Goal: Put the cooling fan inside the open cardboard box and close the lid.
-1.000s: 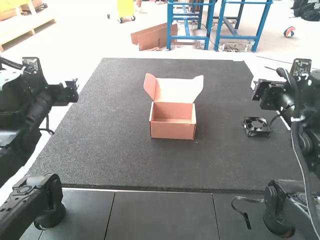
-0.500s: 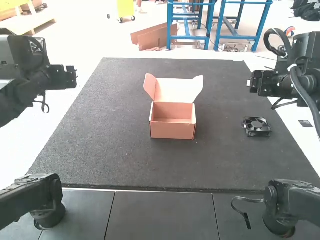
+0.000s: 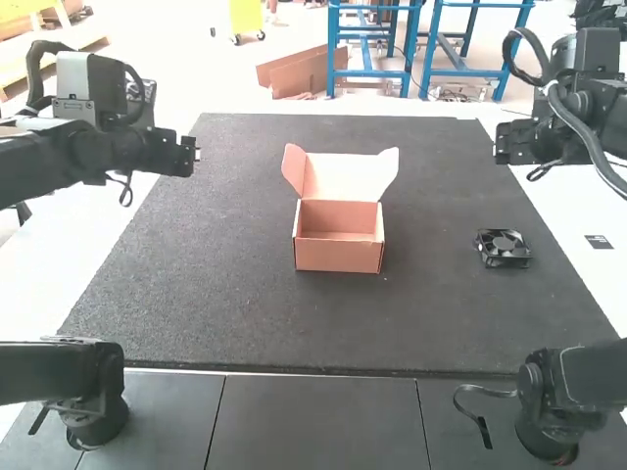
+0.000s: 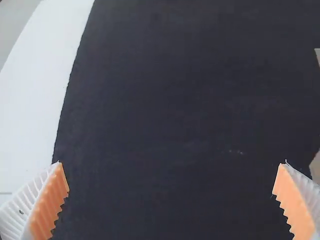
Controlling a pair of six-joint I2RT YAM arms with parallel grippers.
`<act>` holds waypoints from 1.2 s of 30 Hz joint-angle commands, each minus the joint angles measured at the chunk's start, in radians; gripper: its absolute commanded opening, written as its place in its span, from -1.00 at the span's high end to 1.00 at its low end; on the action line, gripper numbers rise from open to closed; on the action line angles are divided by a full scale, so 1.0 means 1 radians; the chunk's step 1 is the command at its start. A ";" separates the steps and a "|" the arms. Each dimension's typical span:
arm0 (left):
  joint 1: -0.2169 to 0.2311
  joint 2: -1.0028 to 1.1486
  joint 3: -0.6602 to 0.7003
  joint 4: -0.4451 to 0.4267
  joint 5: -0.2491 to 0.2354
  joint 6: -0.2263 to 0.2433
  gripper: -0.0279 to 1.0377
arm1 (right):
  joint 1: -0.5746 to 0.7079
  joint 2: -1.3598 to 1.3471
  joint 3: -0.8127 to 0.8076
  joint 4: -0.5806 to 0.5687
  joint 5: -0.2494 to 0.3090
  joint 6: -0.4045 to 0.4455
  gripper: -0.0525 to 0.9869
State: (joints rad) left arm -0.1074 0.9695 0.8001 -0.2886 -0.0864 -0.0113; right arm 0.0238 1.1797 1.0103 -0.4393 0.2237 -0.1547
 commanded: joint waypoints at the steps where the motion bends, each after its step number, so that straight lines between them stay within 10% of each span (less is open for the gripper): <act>1: -0.063 -0.012 0.027 0.002 -0.009 -0.030 -0.87 | -0.047 0.018 0.044 -0.036 -0.047 -0.008 -0.84; 10: -0.137 -0.002 0.059 -0.006 -0.015 -0.078 -0.87 | -0.216 0.144 0.048 -0.095 -0.104 -0.101 -0.83; 20: -0.112 0.001 0.060 -0.001 -0.013 -0.072 -0.87 | -0.366 0.365 0.202 -0.253 -0.334 -0.213 -0.83; 36: -0.083 0.001 0.057 0.002 0.050 -0.082 -0.87 | -0.426 0.658 0.369 -0.271 -0.290 -0.394 -0.84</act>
State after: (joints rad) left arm -0.2001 0.9703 0.8280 -0.2947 -0.0593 -0.0772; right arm -0.3820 1.8164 1.3354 -0.7147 -0.0845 -0.4866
